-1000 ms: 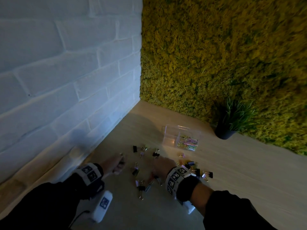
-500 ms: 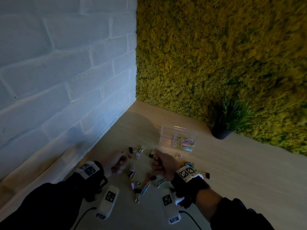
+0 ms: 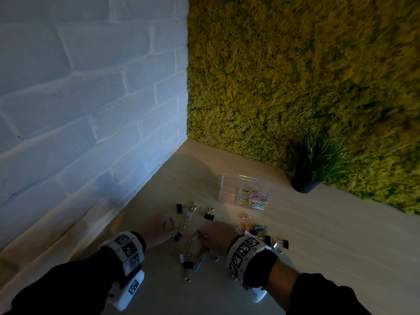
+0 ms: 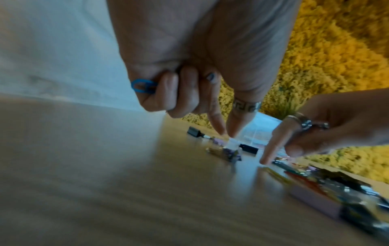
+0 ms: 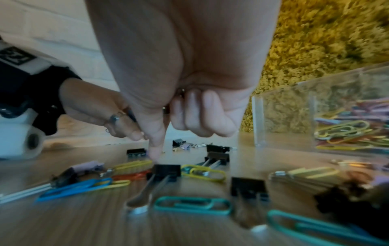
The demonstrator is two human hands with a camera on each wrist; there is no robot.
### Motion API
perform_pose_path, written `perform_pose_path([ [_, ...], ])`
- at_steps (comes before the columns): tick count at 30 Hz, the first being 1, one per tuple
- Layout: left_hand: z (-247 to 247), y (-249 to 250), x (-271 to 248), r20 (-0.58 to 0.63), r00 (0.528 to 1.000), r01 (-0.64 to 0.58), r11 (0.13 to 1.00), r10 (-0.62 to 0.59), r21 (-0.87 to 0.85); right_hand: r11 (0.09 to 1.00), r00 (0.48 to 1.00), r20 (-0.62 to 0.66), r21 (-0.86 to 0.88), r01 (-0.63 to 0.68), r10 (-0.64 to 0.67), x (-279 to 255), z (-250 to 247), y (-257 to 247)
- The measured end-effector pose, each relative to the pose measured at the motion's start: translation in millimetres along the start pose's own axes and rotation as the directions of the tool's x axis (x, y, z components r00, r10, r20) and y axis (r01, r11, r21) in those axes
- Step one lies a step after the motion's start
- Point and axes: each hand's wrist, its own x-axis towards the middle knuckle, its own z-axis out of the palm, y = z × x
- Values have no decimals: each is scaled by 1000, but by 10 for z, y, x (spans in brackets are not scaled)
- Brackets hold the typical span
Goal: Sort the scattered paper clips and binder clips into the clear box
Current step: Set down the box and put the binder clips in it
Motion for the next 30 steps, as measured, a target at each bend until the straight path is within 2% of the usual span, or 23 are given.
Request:
perform_pose_path([
  [2, 62, 74, -42, 71, 993, -98, 994, 95, 45, 997, 1000, -14, 73, -25, 26, -72, -81, 62],
  [4, 155, 107, -52, 118, 983, -156, 980, 142, 119, 993, 1000, 24, 118, -19, 16, -124, -117, 120],
  [7, 255, 126, -37, 92, 991, -120, 968, 102, 221, 994, 998, 68, 103, -23, 16, -187, -65, 126],
  [10, 292, 207, -27, 62, 992, -124, 959, 112, 257, 994, 999, 22, 101, -41, 39, -177, 4, 110],
  [15, 284, 371, -16, 111, 982, -177, 940, 151, 291, 997, 1000, -7, 72, -12, 13, -145, 24, 105],
  [20, 308, 439, 30, 157, 986, -114, 929, 61, 351, 997, 999, 21, 63, 32, -34, -116, 15, 64],
  [23, 286, 472, 35, 216, 976, -88, 923, 6, 373, 998, 995, 73, -4, 63, -63, -87, 42, 55],
  [25, 250, 513, 28, 225, 974, -47, 970, -8, 240, 994, 995, 77, -83, 74, -68, -98, 47, 49],
  [26, 232, 519, 50, 229, 973, 8, 998, -23, 66, 993, 996, 61, -93, 67, -62, -109, 35, 61],
  [27, 197, 537, 72, 260, 962, 120, 981, -77, -154, 996, 997, 48, -62, 56, -53, -117, 15, 91],
  [29, 107, 549, 114, 358, 917, 346, 804, -178, -484, 986, 1000, -9, 167, -1, 3, -142, -61, 185],
  [30, 87, 520, 143, 401, 896, 413, 689, -191, -595, 932, 997, -46, 360, -35, 55, -158, -100, 266],
])
